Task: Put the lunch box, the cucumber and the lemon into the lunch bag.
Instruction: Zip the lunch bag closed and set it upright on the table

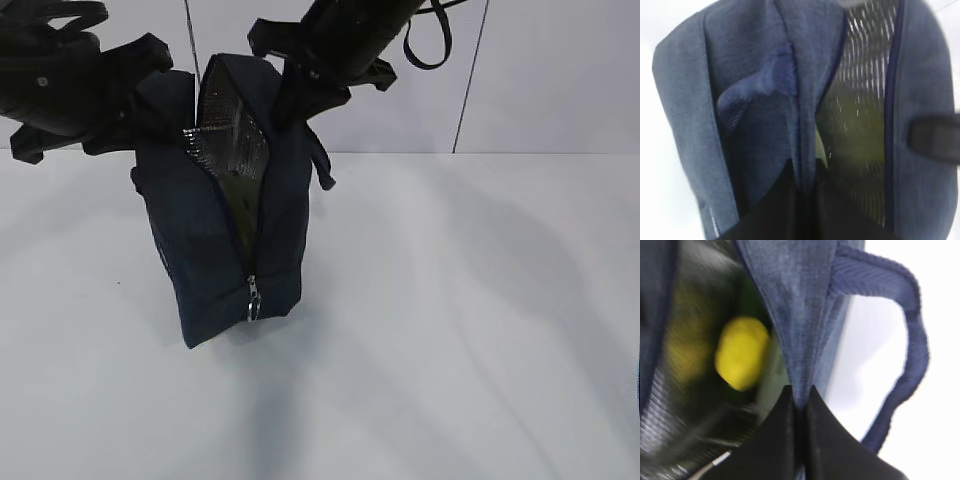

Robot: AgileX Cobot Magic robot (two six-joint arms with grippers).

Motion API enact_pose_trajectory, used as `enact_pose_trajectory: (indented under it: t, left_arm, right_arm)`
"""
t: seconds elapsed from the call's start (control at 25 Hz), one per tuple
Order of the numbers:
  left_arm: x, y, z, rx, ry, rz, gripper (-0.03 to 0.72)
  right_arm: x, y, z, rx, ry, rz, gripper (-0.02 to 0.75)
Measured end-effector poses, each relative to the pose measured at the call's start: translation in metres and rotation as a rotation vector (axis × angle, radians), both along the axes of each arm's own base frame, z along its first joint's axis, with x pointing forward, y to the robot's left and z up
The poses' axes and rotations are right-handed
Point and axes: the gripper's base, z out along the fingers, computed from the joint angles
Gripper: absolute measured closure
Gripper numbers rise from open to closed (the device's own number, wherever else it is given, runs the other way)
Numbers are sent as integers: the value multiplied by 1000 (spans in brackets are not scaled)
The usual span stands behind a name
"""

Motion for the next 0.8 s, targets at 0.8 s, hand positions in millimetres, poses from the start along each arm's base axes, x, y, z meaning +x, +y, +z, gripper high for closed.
enact_pose_trajectory:
  t: [0.8]
  left_arm:
    - [-26, -45, 0, -6, 20, -158, 685]
  right_arm:
    - [-82, -33, -7, -184, 49, 45, 717]
